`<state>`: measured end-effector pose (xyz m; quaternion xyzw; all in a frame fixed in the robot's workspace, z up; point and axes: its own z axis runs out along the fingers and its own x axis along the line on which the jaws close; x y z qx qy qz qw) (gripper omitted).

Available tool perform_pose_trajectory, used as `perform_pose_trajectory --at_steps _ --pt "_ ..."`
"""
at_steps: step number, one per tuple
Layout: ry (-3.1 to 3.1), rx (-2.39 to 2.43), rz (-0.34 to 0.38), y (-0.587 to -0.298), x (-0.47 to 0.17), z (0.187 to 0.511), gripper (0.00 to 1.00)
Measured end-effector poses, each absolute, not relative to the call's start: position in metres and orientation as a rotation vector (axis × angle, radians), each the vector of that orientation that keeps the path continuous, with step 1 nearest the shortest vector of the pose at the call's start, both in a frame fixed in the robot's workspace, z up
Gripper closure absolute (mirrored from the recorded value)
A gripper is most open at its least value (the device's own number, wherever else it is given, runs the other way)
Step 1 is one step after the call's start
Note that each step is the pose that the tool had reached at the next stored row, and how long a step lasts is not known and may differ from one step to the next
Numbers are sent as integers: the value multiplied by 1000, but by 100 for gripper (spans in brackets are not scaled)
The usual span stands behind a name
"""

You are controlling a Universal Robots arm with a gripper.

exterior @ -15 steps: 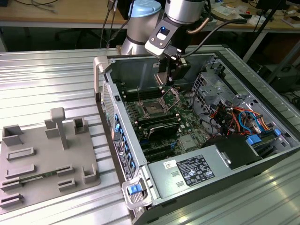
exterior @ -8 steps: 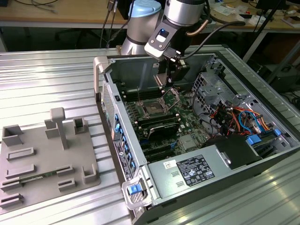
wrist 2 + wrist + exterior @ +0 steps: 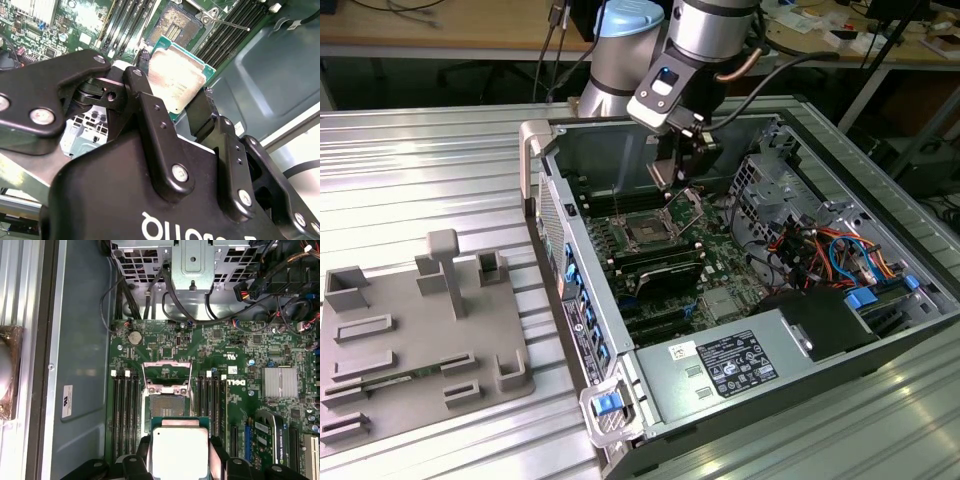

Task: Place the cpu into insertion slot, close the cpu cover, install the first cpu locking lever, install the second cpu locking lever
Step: 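Place the cpu into insertion slot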

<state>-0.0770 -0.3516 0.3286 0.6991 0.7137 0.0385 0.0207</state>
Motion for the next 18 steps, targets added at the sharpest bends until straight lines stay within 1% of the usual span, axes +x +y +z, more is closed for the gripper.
perform_pose_trajectory --at_steps 18 --pt "2213 2168 119 -352 -77 322 45"
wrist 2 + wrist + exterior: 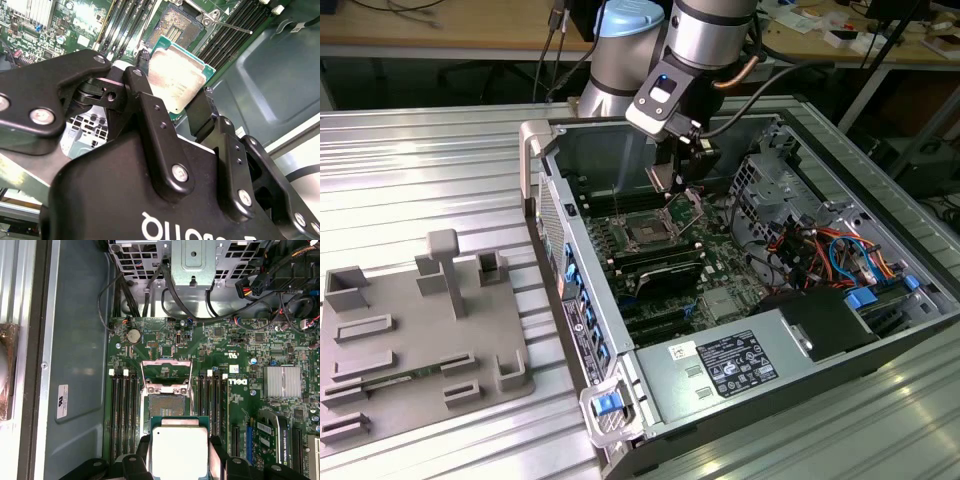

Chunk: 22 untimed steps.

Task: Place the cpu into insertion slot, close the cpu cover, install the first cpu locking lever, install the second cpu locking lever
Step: 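Place the cpu into insertion slot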

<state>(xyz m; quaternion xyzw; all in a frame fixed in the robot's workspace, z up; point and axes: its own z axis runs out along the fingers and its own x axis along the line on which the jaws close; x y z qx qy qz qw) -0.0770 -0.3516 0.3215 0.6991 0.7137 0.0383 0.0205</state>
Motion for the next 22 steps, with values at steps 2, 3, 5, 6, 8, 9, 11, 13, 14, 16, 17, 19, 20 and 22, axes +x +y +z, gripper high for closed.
perform_pose_trajectory --at_steps 2,3,5,6,8,9,11,13,14,16,17,19,20,22 --pt "2213 2168 119 -352 -77 321 45" --pt "2213 2168 119 -352 -77 321 45" --pt "2213 2168 119 -352 -77 319 45" --pt "2213 2168 119 -352 -77 317 45" --pt "2213 2168 119 -352 -77 313 45" --pt "2213 2168 119 -352 -77 311 45" --pt "2213 2168 119 -352 -77 304 45" --pt "2213 2168 118 -352 -77 299 45" --pt "2213 2168 119 -352 -77 298 45" --pt "2213 2168 118 -351 -77 292 45" --pt "2213 2168 118 -351 -77 291 45" --pt "2212 2166 113 -350 -77 288 45" --pt "2210 2164 109 -349 -77 286 45" --pt "2206 2159 98 -346 -77 284 45"
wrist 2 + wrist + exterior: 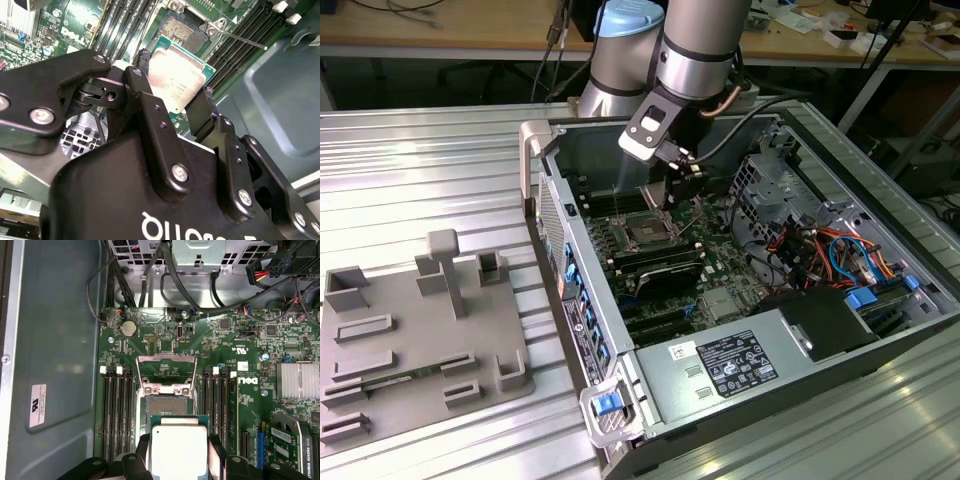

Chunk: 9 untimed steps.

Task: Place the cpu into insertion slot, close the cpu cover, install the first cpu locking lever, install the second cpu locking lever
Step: 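Place the cpu into insertion slot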

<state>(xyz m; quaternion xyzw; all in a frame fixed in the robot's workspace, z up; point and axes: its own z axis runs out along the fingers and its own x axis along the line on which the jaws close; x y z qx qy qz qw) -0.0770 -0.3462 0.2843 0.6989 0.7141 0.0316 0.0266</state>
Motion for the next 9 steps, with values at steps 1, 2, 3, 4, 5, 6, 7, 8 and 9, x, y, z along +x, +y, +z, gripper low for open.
perform_pose_trajectory --at_steps 1,2,3,4,5,6,7,8,9 --pt "2203 2155 89 -344 -77 283 45" --pt "2200 2153 83 -343 -77 282 45" --pt "2200 2152 81 -342 -77 280 45" --pt "2199 2151 79 -341 -77 278 45" --pt "2199 2150 77 -340 -77 277 45" --pt "2197 2148 73 -338 -77 273 45" --pt "2196 2148 71 -337 -77 272 45" --pt "2196 2147 69 -336 -77 269 45" --pt "2195 2146 67 -335 -77 267 45"
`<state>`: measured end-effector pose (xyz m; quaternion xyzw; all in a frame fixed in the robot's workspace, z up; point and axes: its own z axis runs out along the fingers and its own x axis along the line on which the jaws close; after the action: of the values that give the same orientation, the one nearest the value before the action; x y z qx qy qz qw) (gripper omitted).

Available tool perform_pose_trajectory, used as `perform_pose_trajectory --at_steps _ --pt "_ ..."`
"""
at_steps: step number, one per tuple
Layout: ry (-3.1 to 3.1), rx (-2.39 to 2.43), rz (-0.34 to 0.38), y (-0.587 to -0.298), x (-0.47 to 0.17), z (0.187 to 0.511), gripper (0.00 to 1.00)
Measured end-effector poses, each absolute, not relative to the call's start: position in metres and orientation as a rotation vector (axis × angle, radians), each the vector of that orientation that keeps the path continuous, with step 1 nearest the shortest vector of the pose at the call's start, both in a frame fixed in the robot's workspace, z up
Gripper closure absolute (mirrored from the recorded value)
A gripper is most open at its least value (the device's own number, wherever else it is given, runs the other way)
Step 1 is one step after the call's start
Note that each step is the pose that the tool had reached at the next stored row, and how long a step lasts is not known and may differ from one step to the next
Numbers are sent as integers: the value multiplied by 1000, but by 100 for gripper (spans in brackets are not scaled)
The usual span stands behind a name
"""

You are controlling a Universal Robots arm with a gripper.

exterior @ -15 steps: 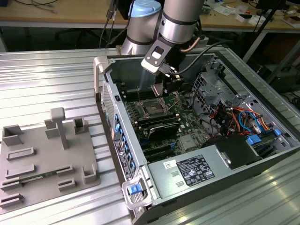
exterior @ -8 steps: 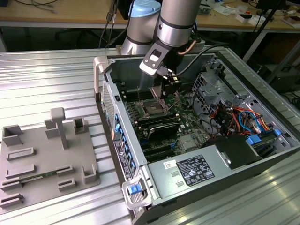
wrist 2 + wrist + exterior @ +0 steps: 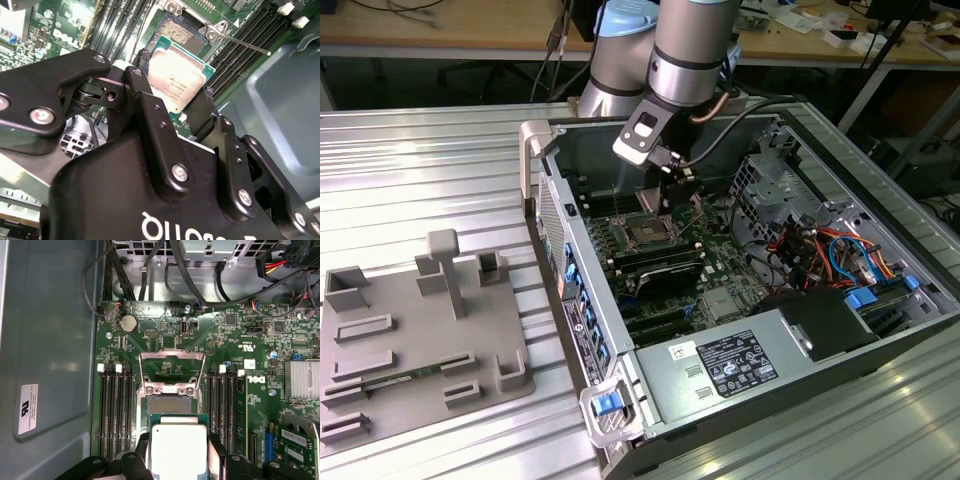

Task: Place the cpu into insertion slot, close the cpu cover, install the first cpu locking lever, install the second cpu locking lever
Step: 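Place the cpu into insertion slot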

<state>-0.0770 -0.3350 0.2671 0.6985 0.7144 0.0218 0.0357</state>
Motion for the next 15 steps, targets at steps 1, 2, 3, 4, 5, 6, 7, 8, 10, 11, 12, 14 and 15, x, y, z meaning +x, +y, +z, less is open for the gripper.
perform_pose_trajectory --at_steps 1,2,3,4,5,6,7,8,10,11,12,14,15 --pt "2195 2146 66 -334 -77 265 45" --pt "2195 2146 66 -334 -77 263 45" --pt "2195 2146 66 -333 -77 261 45" --pt "2195 2146 66 -333 -77 259 45" --pt "2195 2146 66 -332 -77 257 45" --pt "2195 2146 66 -332 -77 255 45" --pt "2195 2146 66 -332 -77 253 45" --pt "2195 2146 66 -331 -77 250 45" --pt "2195 2146 66 -330 -77 242 45" --pt "2195 2146 66 -329 -77 239 45" --pt "2195 2146 66 -329 -77 235 45" --pt "2195 2146 65 -328 -77 232 45" --pt "2196 2147 64 -328 -77 229 45"
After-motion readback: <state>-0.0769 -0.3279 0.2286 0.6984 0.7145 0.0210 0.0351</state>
